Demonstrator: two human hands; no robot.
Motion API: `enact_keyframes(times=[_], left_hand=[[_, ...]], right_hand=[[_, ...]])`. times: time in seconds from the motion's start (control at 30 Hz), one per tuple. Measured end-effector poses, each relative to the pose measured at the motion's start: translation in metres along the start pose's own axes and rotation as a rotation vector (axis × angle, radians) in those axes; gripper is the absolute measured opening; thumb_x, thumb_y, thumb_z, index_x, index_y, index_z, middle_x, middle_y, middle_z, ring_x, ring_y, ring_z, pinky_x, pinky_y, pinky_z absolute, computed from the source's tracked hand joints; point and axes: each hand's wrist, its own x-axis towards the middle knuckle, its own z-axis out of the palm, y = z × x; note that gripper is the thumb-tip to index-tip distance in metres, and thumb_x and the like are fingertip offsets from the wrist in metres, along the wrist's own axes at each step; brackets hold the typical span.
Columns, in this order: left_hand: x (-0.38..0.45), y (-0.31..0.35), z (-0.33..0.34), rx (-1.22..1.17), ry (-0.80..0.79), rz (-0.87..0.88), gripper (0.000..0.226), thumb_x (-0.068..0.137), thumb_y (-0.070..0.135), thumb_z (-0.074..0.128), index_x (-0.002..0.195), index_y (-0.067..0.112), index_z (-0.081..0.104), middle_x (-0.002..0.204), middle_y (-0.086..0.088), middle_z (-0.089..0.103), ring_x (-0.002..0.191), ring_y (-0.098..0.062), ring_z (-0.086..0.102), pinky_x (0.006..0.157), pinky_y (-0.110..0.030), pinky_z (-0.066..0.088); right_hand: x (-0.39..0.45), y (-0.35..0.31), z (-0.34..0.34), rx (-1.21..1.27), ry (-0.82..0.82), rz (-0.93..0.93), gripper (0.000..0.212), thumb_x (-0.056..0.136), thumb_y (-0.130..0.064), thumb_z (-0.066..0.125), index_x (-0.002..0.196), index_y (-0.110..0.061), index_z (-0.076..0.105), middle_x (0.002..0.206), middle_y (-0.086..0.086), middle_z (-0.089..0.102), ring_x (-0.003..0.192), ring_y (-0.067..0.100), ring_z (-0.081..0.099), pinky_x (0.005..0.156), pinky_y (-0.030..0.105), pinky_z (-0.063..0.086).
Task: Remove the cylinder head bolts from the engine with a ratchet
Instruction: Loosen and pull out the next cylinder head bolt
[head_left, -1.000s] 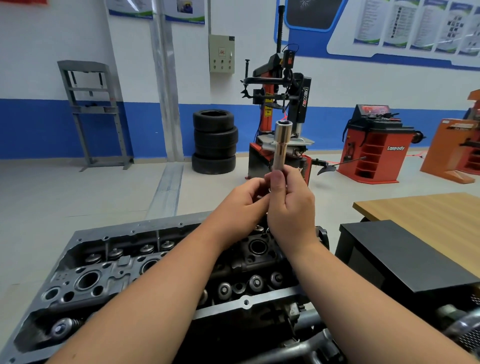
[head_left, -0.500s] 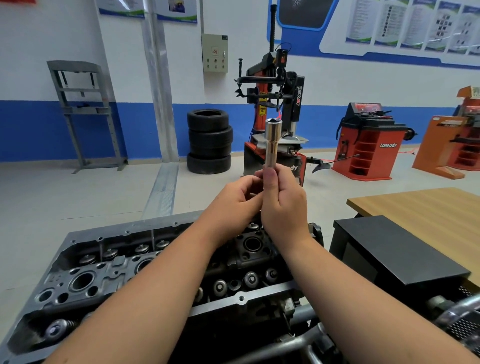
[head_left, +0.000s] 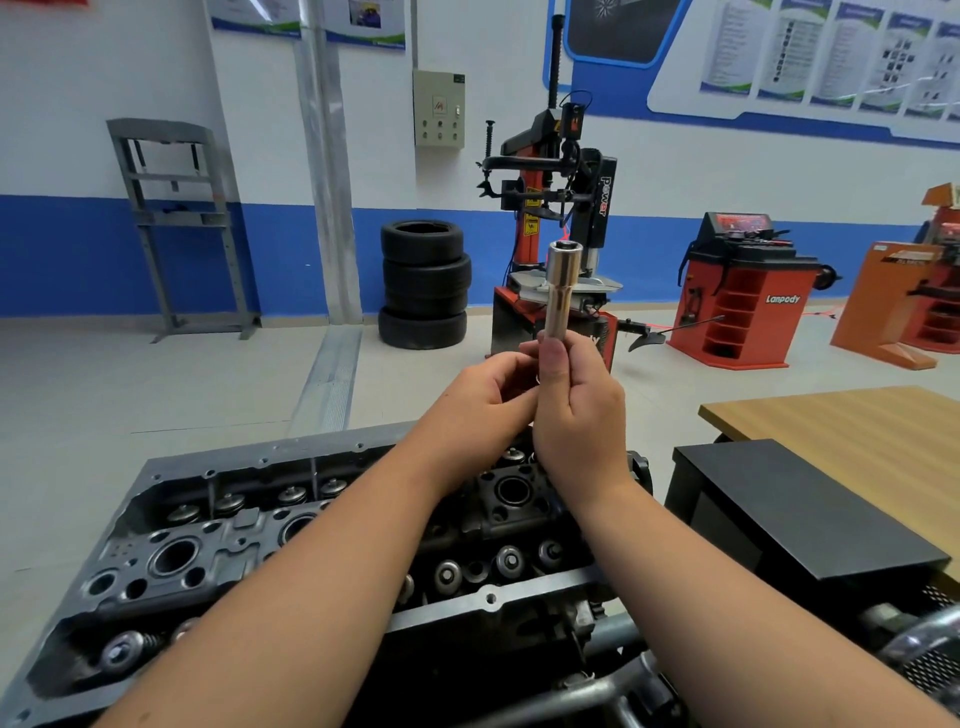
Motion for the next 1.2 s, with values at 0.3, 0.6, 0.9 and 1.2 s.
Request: enact_keyframes(times=[0.3,0.6,0.9,1.2], left_hand=[[0.0029,0.0020,0.0024,0.080,0.030,0.056,0.017,0.101,0.021,0.064,0.116,0.028,0.071,0.101,0.006,0.079,0.094,-0.012,0.075,0.079,-0.033,0.062],[-0.0010,0.0023,-0.0005,-0.017,-0.061,0.019,0.022,0.107,0.031,0.057,0.123,0.023,0.070,0.108,0.006,0.077,0.102,-0.011,0.073,0.087,-0.030,0.060],[0.0013,-0.0007,0.0021,0.038,0.084,0.031,0.011,0.099,0.023,0.070,0.110,0.020,0.069,0.095,0.005,0.078,0.086,-0.008,0.073,0.073,-0.023,0.058],[-0.0008,0.0024,0.0021,0.079,0.030,0.079,0.015,0.103,0.026,0.062,0.113,0.032,0.071,0.095,0.012,0.077,0.084,-0.001,0.071,0.069,-0.016,0.053]], right_hand=[[-0.0001,-0.0038,-0.0014,0.061,0.032,0.025,0.012,0.097,-0.036,0.061,0.094,-0.037,0.049,0.079,-0.015,0.062,0.075,-0.001,0.063,0.065,0.008,0.043],[0.0007,-0.0017,0.0006,0.035,0.011,0.030,0.025,0.103,-0.036,0.042,0.101,-0.022,0.063,0.087,-0.015,0.064,0.085,0.001,0.062,0.074,0.015,0.046],[0.0009,-0.0005,-0.0021,0.041,-0.004,0.058,0.013,0.100,-0.036,0.055,0.092,-0.026,0.058,0.081,-0.010,0.065,0.078,0.005,0.064,0.067,0.014,0.046],[0.0010,-0.0035,-0.0009,0.037,-0.007,0.055,0.011,0.096,-0.045,0.059,0.099,-0.038,0.051,0.087,-0.008,0.063,0.082,0.007,0.063,0.072,0.021,0.050]])
